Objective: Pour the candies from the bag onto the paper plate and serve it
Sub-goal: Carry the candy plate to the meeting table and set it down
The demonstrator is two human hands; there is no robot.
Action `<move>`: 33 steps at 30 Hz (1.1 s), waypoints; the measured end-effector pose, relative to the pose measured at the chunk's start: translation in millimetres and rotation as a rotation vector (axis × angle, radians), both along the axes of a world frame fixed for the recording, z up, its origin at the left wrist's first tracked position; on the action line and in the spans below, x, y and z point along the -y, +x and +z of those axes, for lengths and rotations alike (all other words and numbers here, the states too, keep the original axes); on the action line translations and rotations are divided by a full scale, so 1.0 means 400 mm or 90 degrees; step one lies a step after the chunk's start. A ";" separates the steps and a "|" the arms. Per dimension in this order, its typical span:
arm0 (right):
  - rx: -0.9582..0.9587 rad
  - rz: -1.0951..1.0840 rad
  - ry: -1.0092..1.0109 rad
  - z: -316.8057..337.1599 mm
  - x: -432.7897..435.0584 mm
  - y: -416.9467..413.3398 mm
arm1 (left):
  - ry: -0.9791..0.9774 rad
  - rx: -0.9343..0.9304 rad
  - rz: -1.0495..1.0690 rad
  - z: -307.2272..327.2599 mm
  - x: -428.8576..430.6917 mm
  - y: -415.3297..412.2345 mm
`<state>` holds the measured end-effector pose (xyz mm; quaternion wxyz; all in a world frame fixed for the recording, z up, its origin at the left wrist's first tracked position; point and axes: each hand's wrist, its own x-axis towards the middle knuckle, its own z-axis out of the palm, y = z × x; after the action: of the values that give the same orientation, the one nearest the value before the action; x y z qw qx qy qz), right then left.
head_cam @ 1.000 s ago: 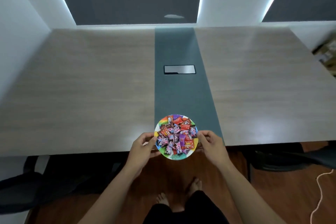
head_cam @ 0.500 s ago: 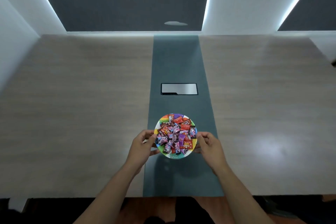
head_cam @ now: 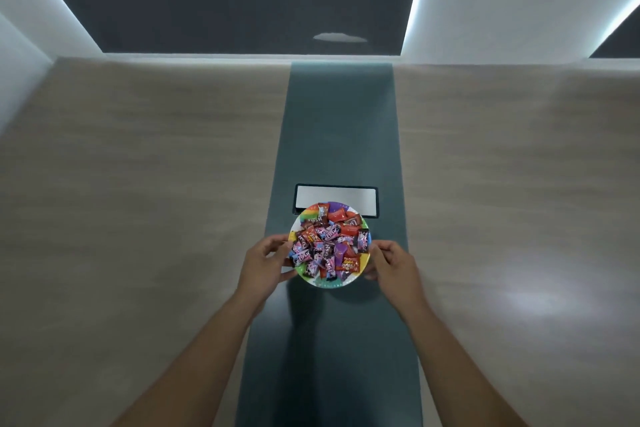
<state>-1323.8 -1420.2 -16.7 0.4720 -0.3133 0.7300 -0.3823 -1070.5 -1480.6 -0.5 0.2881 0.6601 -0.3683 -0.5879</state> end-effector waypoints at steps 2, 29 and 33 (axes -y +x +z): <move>-0.006 0.002 0.016 -0.027 0.055 -0.018 | 0.003 0.000 0.001 -0.031 0.056 -0.023; -0.066 -0.008 0.115 -0.341 0.428 -0.117 | 0.057 0.041 0.067 -0.385 0.393 -0.155; -0.136 0.019 0.106 -0.334 0.405 -0.115 | 0.012 0.102 0.048 -0.370 0.373 -0.142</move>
<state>-1369.6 -1582.1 -150.5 0.4218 -0.3229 0.8003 -0.2780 -1127.5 -1629.7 -148.6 0.2735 0.7213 -0.3595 -0.5251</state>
